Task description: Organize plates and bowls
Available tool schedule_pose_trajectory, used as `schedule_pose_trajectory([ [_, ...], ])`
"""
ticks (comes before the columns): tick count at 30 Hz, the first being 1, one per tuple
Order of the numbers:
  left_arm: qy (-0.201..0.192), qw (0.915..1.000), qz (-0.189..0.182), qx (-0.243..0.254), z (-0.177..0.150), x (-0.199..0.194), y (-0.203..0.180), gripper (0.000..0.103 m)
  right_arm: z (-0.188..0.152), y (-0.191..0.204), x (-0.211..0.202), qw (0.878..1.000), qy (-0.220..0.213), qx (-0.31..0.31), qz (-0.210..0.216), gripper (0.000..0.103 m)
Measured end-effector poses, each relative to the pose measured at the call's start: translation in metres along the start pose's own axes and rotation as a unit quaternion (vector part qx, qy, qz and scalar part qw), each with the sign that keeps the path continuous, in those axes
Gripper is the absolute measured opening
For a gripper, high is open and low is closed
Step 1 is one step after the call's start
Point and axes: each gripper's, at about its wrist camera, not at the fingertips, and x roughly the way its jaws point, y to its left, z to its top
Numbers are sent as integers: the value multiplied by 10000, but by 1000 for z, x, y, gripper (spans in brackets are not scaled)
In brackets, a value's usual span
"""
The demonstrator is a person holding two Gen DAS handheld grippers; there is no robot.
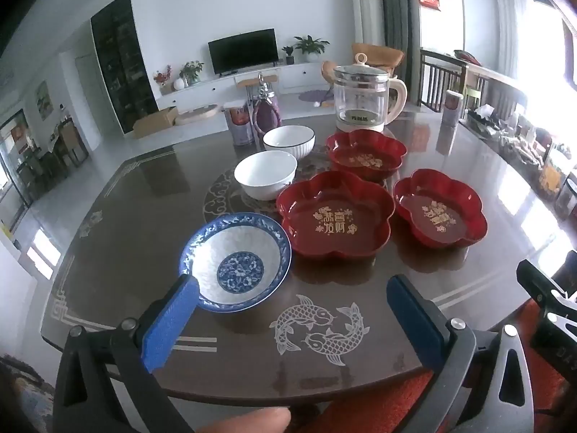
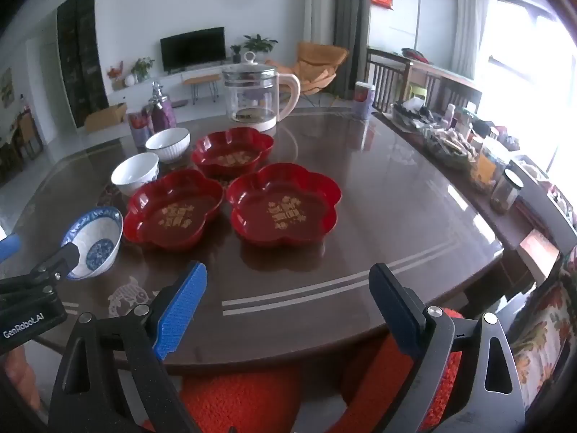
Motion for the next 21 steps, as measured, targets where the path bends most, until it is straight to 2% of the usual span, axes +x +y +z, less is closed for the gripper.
schedule_pose_trajectory([
  [7, 85, 9999, -48, -104, -12, 9, 13, 103, -8, -5, 3, 9998, -62, 65, 154, 93],
  [9, 247, 9997, -4, -48, -2, 12, -6, 103, -10, 0, 4, 9999, -10, 31, 122, 93],
  [21, 410, 9987, -207, -238, -3, 9, -6, 103, -7, -4, 7, 9999, 108, 40, 109, 93],
])
